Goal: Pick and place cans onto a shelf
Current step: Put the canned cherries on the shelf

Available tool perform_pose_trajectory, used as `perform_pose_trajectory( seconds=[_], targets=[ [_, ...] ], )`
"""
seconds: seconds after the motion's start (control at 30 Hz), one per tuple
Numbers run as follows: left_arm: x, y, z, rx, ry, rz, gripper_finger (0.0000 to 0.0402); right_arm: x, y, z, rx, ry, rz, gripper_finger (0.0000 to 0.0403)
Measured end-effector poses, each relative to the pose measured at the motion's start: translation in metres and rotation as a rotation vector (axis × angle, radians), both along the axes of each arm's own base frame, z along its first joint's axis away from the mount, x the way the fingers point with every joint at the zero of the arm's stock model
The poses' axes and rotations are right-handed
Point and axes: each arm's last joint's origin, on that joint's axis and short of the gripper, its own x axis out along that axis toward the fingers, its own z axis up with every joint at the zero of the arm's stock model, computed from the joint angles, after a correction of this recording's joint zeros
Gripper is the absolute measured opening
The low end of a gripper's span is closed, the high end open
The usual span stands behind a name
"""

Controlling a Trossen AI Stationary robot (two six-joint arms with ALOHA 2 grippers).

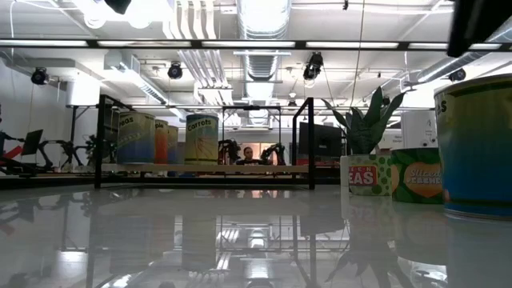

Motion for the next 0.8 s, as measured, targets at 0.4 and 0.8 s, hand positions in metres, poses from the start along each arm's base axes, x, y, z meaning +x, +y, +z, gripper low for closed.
perform_pose_trajectory(
  seconds=[0.4,0.8],
  targets=[
    [0.001,0.0,0.0,-0.022,-0.003,-0.001,0.0,-0.01,0.001,-0.016,-0.055,0.015,0.049,0.0273],
    [0.008,-0.001,-0.003,-0.02,0.011,0.0,0.0,-0.011,0.003,-0.044,-0.05,-0.037,0.066,0.0204]
  ],
)
